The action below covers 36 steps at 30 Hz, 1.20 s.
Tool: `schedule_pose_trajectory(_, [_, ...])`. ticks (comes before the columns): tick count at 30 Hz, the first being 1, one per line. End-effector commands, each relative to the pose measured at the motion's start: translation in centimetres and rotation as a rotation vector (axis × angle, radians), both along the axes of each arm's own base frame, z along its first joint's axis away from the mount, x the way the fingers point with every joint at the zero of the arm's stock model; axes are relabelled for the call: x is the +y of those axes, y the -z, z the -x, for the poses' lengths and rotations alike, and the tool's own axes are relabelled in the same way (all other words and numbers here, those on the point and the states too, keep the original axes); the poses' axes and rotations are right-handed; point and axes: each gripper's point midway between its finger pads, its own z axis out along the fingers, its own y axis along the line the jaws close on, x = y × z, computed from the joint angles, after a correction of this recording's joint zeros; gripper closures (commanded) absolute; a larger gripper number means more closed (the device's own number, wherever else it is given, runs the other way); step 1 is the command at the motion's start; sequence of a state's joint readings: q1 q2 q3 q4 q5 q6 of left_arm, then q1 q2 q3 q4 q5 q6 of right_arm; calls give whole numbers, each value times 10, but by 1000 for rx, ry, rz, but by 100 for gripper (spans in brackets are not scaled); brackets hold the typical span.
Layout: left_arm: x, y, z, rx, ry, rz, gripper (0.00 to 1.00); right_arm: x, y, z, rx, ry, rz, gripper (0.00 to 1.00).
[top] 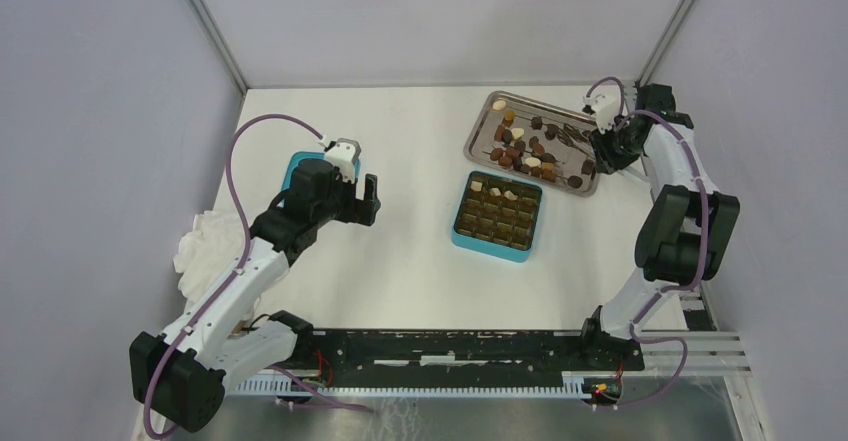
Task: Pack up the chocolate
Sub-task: Place the fake chocolate in the packing box, then pick up the fake chocolate from the plate.
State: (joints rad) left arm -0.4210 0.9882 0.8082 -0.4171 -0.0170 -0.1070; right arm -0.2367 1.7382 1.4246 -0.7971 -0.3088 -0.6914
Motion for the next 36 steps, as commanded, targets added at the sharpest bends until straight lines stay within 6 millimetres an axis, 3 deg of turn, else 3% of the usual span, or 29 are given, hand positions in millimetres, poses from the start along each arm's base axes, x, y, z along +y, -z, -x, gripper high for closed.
schedule_pose_trajectory(1, [1, -9, -3, -51, 34, -21, 5, -15, -17, -30, -63, 64, 35, 61])
schedule_pose_trajectory(16, [1, -7, -4, -47, 31, -27, 4, 1, 2, -59, -10, 60, -54, 59])
schedule_pose_trajectory(36, [1, -7, -4, -46, 32, -27, 4, 3, 21, -72, 29, 90, -40, 55])
